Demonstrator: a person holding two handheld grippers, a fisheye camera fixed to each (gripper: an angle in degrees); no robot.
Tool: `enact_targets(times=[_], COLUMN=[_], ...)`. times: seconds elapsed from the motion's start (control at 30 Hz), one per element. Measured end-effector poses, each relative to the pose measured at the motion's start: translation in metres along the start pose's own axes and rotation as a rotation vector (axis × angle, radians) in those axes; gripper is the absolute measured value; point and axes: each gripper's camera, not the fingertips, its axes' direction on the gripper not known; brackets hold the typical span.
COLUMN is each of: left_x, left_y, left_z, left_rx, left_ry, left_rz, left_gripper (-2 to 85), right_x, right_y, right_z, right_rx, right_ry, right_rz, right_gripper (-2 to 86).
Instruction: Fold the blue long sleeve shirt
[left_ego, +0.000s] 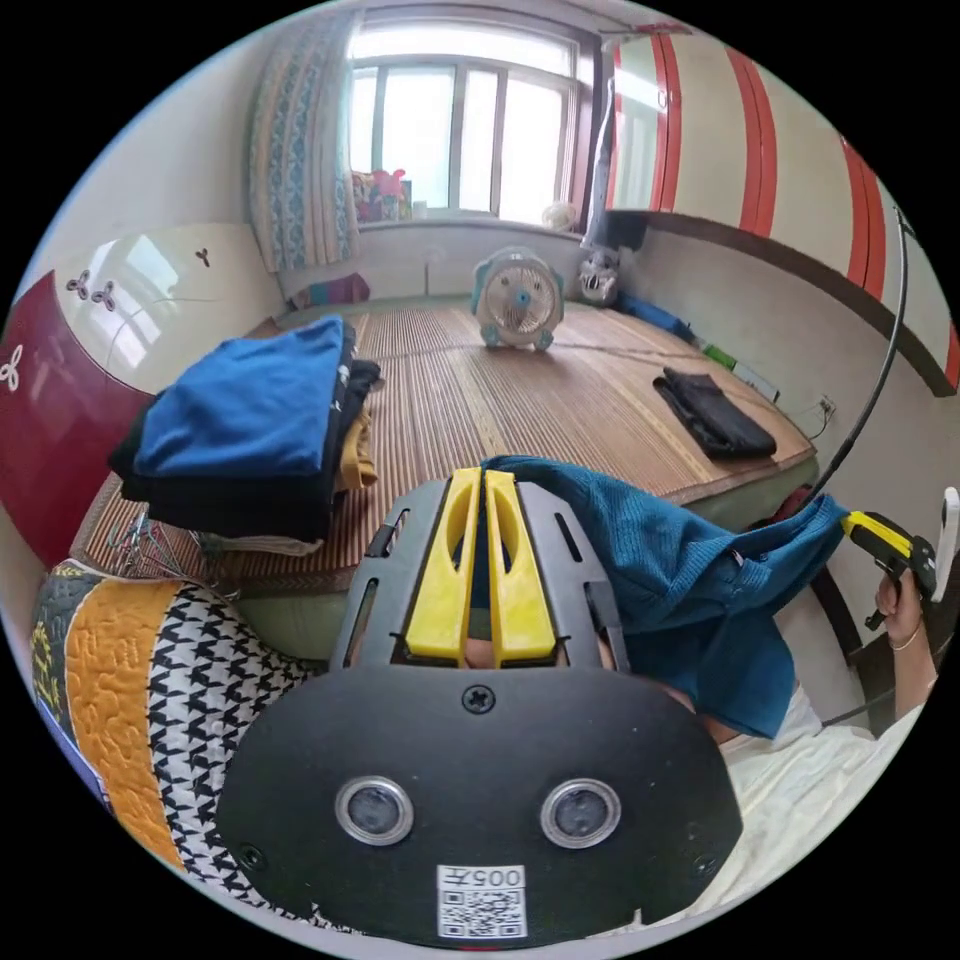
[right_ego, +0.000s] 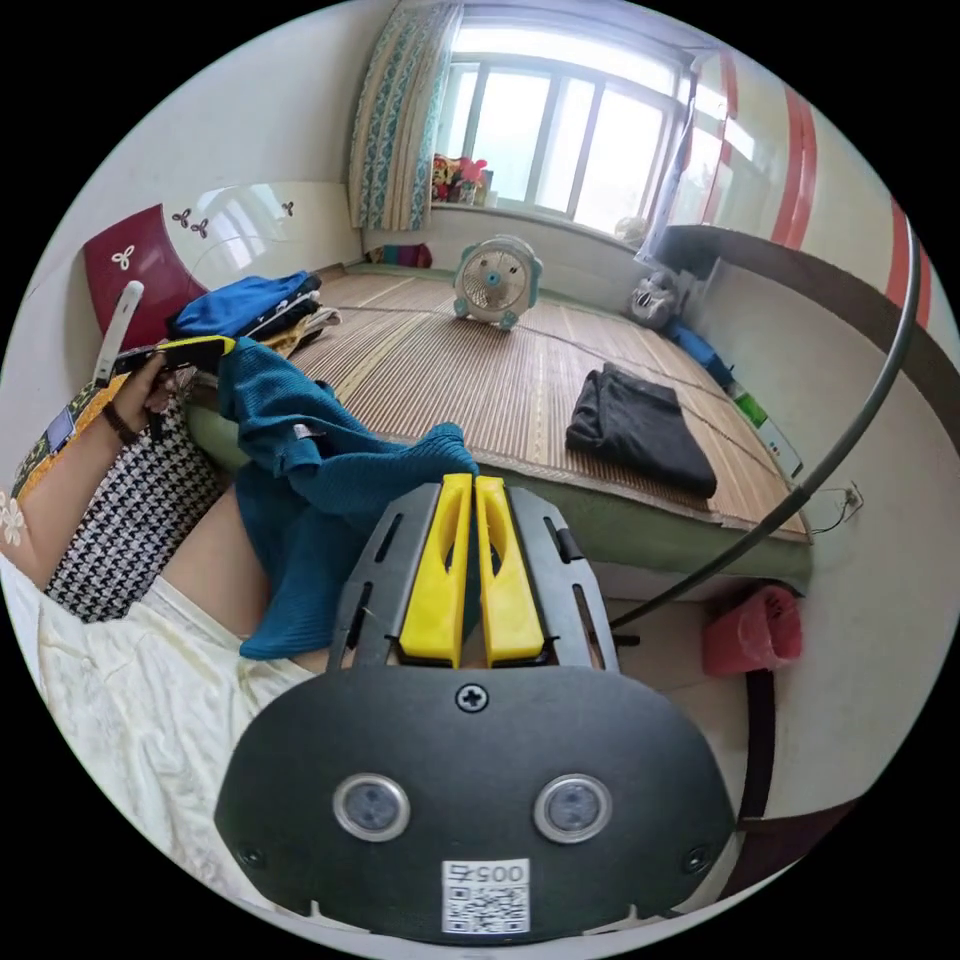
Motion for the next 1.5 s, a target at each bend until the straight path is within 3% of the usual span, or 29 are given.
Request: enact_targets(times=[0.6,0.73,0.9,1.13,1.5], left_x=[0.003,0.016,0.027,0.019,-0.017], left_y=[0.015,0.023,0.048,0.070,0.043], left_z=[-0.353,-0.424,-0.495,-0.501,-0.362], left_rx=[0.783,0.914,1.029,0.998,0.738], left_ry=[-0.004,-0.030,-0.051,-0.040,-0.152], left_rz=[-0.023,0.015,0.034,-0.005,-0.111], left_gripper=[0.2,0.2,0.2,0.1,0.2], right_x=[-0.027,-0.014,-0.004,-0.010,-0.011], right_y=[-0.045,-0.043,-0.036,-0.037,-0.109], right_z=[-0.258,-0.328,-0.375,-0.360,-0.232], right_rx=[0.726,0.890,0.960,0.899,0.690], right_ry=[0.364,0.360,0.330,0.318,0.267], right_rz=[-0.013,0.068,0.103,0.041,-0.019], right_gripper=[-1.6,-1.6,-1.6,-1.6,-1.7])
